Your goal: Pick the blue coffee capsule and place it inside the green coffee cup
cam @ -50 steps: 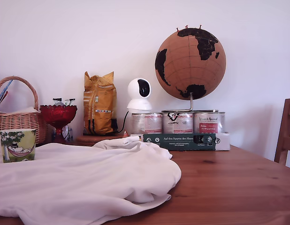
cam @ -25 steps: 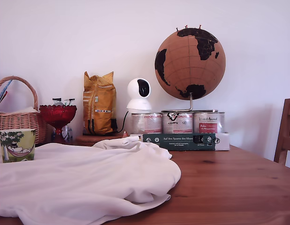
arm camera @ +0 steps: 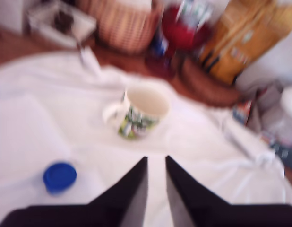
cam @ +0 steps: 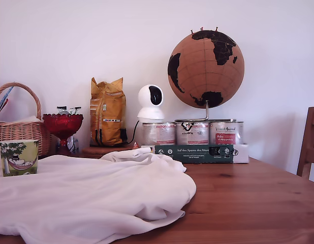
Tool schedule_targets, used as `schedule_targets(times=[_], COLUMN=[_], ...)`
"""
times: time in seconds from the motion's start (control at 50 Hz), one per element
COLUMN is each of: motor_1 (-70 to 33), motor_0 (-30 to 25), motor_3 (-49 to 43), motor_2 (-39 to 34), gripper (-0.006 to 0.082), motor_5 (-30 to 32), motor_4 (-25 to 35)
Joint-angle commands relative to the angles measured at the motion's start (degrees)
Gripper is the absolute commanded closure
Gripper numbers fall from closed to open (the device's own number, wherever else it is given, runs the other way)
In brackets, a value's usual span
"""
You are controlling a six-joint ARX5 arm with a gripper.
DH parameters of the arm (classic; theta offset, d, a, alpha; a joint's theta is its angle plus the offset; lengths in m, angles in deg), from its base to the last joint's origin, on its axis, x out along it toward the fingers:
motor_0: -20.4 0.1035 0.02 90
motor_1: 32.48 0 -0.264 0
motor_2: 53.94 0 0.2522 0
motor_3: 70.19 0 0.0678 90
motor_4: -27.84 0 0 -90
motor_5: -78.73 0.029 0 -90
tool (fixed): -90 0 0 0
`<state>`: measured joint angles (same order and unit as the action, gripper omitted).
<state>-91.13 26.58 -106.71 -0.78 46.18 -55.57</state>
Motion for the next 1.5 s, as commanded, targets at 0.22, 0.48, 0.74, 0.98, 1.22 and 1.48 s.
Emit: schedule_targets(times=[0.22, 0.48, 0.74, 0.98, 1.22, 1.48], motor_1=[-14.8, -21.6, -26.8, -32.0, -36.4, -37.5], motor_0=[2.0, 2.2, 4.5, 5.0, 5.0, 5.1], motor_3=[-8.4, -14.8, -13.7, -9.0, -5.2, -1.3], motor_2=[9.2, 14.1, 14.2, 14.2, 14.2, 14.3], gripper=[0.0097, 0.0096, 0.0059, 0.0059, 0.0062, 0.0183], motor_5=[7.7, 12.7, 14.2, 14.2, 14.8, 16.5], motor_4=[2.1, -5.3, -5.4, -4.8, -3.8, -4.2])
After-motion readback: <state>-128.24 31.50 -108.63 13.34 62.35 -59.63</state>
